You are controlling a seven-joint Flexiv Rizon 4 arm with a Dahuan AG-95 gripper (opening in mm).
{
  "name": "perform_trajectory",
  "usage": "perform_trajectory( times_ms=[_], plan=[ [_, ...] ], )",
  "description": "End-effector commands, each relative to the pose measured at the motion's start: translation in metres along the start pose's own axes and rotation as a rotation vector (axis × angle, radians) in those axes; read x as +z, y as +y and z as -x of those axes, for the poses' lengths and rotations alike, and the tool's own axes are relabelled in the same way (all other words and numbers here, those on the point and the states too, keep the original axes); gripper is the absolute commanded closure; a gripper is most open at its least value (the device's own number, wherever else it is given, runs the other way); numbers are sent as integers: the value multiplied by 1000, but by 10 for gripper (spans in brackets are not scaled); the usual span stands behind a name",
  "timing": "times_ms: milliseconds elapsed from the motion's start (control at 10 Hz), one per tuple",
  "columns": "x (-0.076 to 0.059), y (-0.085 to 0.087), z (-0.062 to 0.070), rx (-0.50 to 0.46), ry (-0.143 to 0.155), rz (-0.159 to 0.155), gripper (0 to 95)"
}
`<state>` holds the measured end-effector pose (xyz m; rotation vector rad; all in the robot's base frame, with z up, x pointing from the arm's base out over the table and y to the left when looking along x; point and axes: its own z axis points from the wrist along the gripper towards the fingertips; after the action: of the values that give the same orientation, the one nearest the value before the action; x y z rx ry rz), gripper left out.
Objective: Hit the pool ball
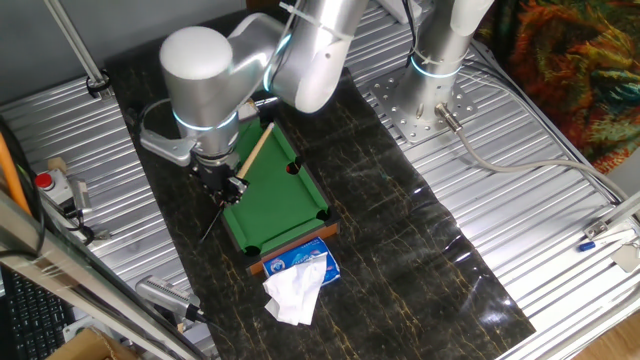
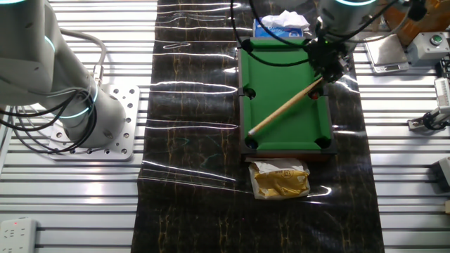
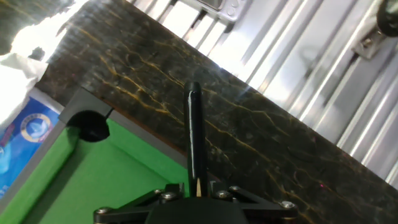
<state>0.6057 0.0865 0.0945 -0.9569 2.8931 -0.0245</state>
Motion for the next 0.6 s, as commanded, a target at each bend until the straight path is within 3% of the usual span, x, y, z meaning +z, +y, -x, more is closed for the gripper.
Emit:
perform_trajectory(
  times_ms=[100, 600],
  plan=[
    [-1, 1, -2, 8, -8, -3, 380],
    [-2, 1, -2, 26, 12, -12, 380]
  ],
)
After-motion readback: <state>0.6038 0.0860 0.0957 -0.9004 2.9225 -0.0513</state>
